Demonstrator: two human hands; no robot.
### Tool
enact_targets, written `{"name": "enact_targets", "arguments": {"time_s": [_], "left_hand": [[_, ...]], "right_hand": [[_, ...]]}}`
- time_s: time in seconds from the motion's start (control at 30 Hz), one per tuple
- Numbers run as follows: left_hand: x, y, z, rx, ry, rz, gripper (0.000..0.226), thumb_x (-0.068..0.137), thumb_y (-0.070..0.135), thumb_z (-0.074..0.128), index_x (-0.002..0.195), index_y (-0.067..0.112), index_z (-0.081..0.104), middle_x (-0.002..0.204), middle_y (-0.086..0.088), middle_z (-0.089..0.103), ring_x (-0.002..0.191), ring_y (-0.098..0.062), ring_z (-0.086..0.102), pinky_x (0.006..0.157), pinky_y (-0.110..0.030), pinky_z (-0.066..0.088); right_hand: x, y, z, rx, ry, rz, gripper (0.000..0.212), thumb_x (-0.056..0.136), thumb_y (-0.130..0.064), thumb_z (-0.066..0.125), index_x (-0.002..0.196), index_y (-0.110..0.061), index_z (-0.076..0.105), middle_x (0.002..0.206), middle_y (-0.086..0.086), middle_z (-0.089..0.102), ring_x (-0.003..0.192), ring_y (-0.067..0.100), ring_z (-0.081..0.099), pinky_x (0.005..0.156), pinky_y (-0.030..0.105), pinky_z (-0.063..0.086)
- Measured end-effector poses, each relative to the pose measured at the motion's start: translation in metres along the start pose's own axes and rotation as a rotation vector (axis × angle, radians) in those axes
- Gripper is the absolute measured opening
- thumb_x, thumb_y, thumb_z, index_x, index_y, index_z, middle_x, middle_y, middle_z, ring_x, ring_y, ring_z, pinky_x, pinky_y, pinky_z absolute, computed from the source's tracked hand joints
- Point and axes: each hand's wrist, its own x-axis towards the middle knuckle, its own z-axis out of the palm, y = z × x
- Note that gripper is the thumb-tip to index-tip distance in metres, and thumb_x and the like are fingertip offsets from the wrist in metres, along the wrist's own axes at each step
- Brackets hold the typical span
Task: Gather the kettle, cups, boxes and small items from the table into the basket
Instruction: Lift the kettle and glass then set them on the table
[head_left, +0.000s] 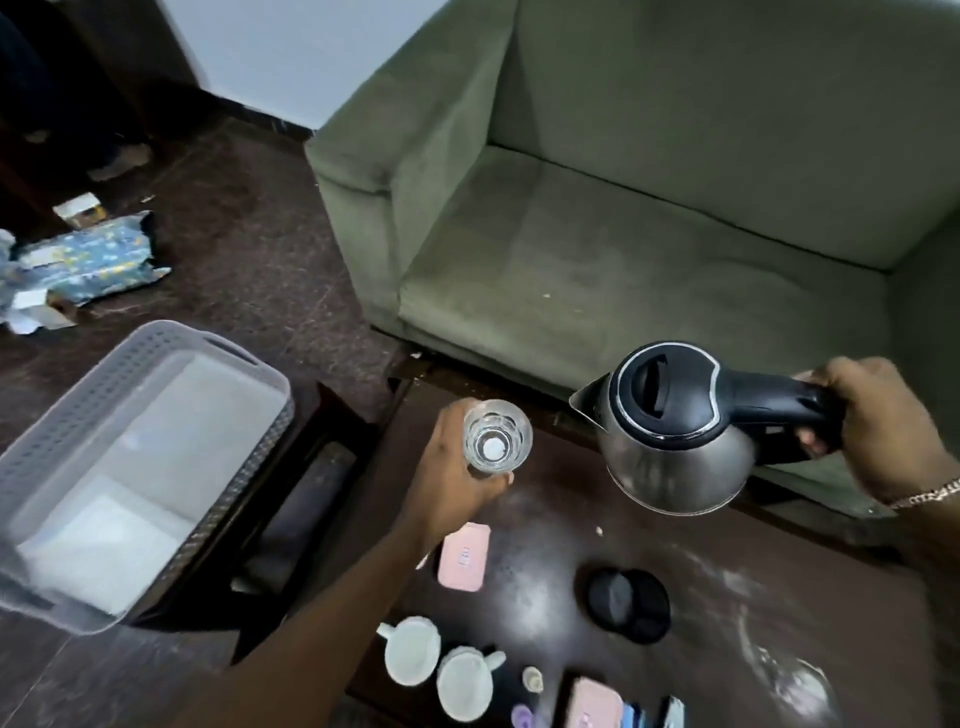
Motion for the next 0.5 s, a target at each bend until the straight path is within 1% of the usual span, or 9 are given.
{"name": "enact_targets", "arguments": {"time_s": [0.07, 0.13, 0.23, 0.3, 0.37, 0.43, 0.5], "left_hand": [[0.000, -0.006, 0.025, 0.023, -0.041, -0.002, 0.083, 0.059, 0.025, 0.088, 0.126, 0.044, 0.044, 0.124, 0.013, 0.052, 0.112, 0.001, 0.059, 0.096, -0.025, 0.051], [0.000, -0.014, 0.049, 0.062, -0.087, -0.015, 0.083, 0.058, 0.027, 0.087, 0.128, 0.037, 0.044, 0.123, 0.016, 0.049, 0.109, -0.003, 0.059, 0.097, -0.030, 0.052], [0.000, -0.024, 0.076, 0.131, -0.151, -0.044, 0.084, 0.059, 0.027, 0.085, 0.129, 0.037, 0.040, 0.122, 0.021, 0.045, 0.106, -0.008, 0.059, 0.095, -0.035, 0.054], [-0.001, -0.032, 0.089, 0.156, -0.180, -0.065, 0.083, 0.061, 0.026, 0.084, 0.130, 0.037, 0.038, 0.122, 0.017, 0.049, 0.105, -0.015, 0.063, 0.092, -0.038, 0.055], [-0.002, -0.038, 0.099, 0.179, -0.198, -0.094, 0.084, 0.063, 0.024, 0.084, 0.131, 0.036, 0.038, 0.123, 0.011, 0.056, 0.104, -0.021, 0.065, 0.089, -0.039, 0.056], [-0.002, -0.043, 0.106, 0.197, -0.211, -0.118, 0.083, 0.064, 0.023, 0.085, 0.132, 0.035, 0.039, 0.123, 0.008, 0.061, 0.105, -0.023, 0.066, 0.089, -0.039, 0.057], [-0.002, -0.047, 0.111, 0.213, -0.227, -0.136, 0.082, 0.066, 0.023, 0.086, 0.131, 0.035, 0.039, 0.122, 0.006, 0.063, 0.104, -0.024, 0.066, 0.088, -0.040, 0.056]], "right_hand": [[-0.001, 0.004, -0.009, -0.075, 0.009, -0.002, 0.041, 0.080, -0.025, 0.040, 0.059, 0.004, 0.061, 0.037, 0.011, 0.050, 0.033, 0.019, 0.044, 0.034, 0.019, 0.036], [-0.003, 0.009, -0.016, -0.124, 0.004, 0.018, 0.042, 0.083, -0.022, 0.041, 0.054, 0.004, 0.059, 0.037, 0.009, 0.049, 0.034, 0.018, 0.044, 0.035, 0.019, 0.036], [-0.003, 0.016, -0.020, -0.211, -0.061, 0.010, 0.045, 0.084, -0.027, 0.043, 0.044, -0.009, 0.056, 0.036, 0.004, 0.046, 0.035, 0.015, 0.040, 0.037, 0.019, 0.031], [-0.001, 0.023, -0.019, -0.278, -0.113, 0.001, 0.049, 0.084, -0.033, 0.045, 0.041, -0.011, 0.053, 0.035, 0.003, 0.045, 0.034, 0.015, 0.038, 0.038, 0.022, 0.030], [0.002, 0.032, -0.017, -0.347, -0.134, -0.018, 0.053, 0.089, -0.034, 0.048, 0.044, -0.008, 0.056, 0.034, 0.007, 0.047, 0.033, 0.015, 0.040, 0.040, 0.025, 0.033], [0.006, 0.039, -0.012, -0.413, -0.149, -0.047, 0.053, 0.094, -0.032, 0.051, 0.048, -0.008, 0.061, 0.034, 0.010, 0.050, 0.032, 0.015, 0.042, 0.040, 0.023, 0.034], [0.008, 0.045, -0.006, -0.463, -0.166, -0.076, 0.051, 0.096, -0.029, 0.050, 0.050, -0.009, 0.062, 0.037, 0.012, 0.053, 0.032, 0.015, 0.045, 0.040, 0.021, 0.035]]}}
